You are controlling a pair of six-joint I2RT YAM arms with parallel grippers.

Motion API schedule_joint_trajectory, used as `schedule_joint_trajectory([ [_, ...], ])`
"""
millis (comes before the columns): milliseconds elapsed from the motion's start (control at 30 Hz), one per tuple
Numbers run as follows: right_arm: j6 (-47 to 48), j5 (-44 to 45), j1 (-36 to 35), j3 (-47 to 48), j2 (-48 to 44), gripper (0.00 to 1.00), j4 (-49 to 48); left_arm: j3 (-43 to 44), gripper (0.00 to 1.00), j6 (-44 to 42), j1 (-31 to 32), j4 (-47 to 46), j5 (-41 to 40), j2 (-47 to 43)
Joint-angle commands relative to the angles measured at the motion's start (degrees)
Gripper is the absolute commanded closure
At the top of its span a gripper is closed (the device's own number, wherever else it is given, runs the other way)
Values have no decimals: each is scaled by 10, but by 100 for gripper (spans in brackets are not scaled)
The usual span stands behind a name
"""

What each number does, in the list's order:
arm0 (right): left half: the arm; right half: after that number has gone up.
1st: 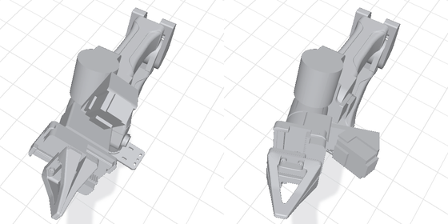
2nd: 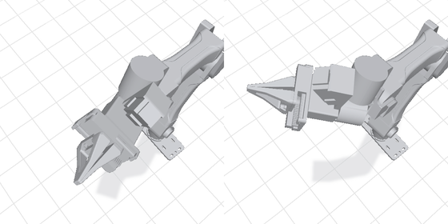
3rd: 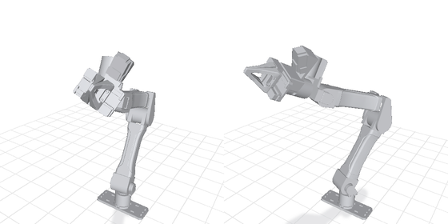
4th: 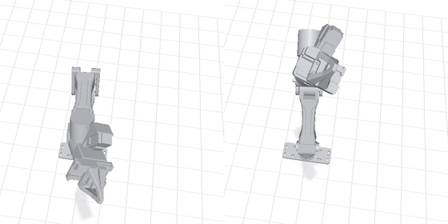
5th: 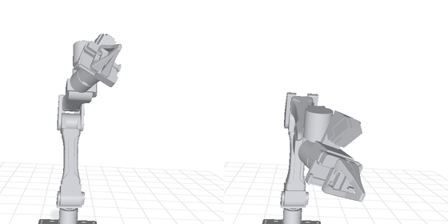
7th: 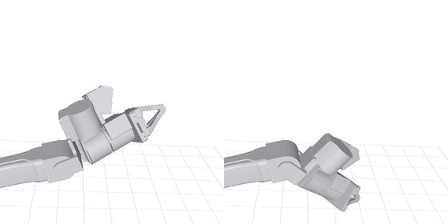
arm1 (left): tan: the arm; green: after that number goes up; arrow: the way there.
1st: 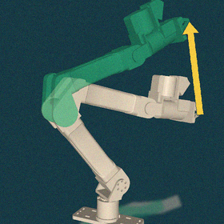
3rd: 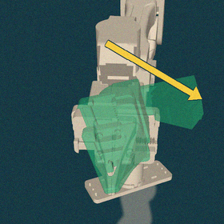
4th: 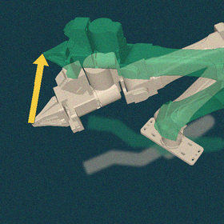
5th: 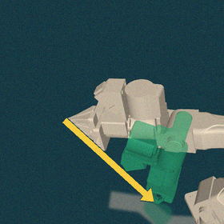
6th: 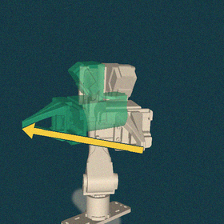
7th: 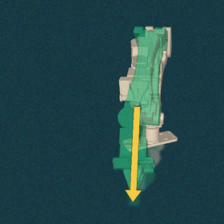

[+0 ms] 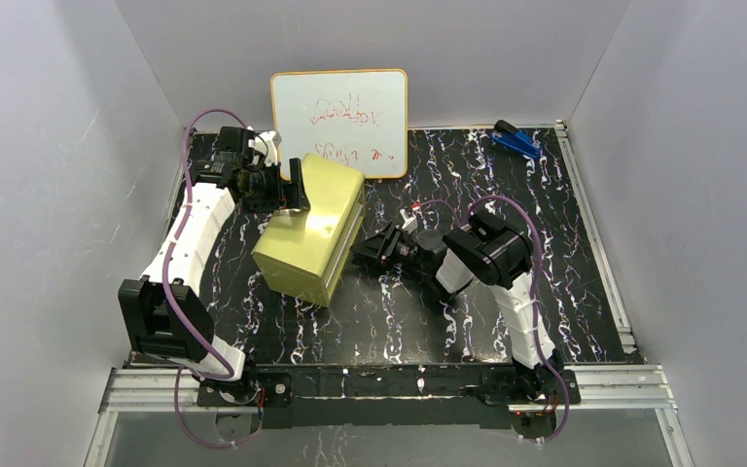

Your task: Organize the makeup

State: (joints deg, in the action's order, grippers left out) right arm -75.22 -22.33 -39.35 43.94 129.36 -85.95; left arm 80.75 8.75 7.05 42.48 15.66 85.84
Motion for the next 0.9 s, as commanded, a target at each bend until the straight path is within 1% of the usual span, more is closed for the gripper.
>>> schedule_joint_trajectory([
  [0, 0, -8, -1, 30, -15, 49, -68, 3, 2, -17, 2, 44, -40, 10],
  [300, -7, -7, -6, 81, 8, 51, -56, 3, 2, -17, 2, 45, -41, 10],
  [567, -10, -5, -15, 107, 27, 51, -45, 1, 2, -17, 2, 44, -43, 8],
  [600, -11, -5, -15, 110, 29, 54, -44, 0, 2, -17, 2, 45, -43, 8],
  [633, -11, -5, -17, 112, 31, 59, -44, 0, 2, -17, 2, 44, -42, 8],
  [767, -15, -3, -20, 117, 36, 93, -44, -2, 2, -18, 2, 43, -43, 7],
  [800, -16, -3, -20, 117, 36, 99, -45, -2, 2, -18, 2, 43, -42, 7],
  [867, -16, -4, -20, 116, 36, 99, -44, -3, 2, -18, 2, 42, -42, 7],
])
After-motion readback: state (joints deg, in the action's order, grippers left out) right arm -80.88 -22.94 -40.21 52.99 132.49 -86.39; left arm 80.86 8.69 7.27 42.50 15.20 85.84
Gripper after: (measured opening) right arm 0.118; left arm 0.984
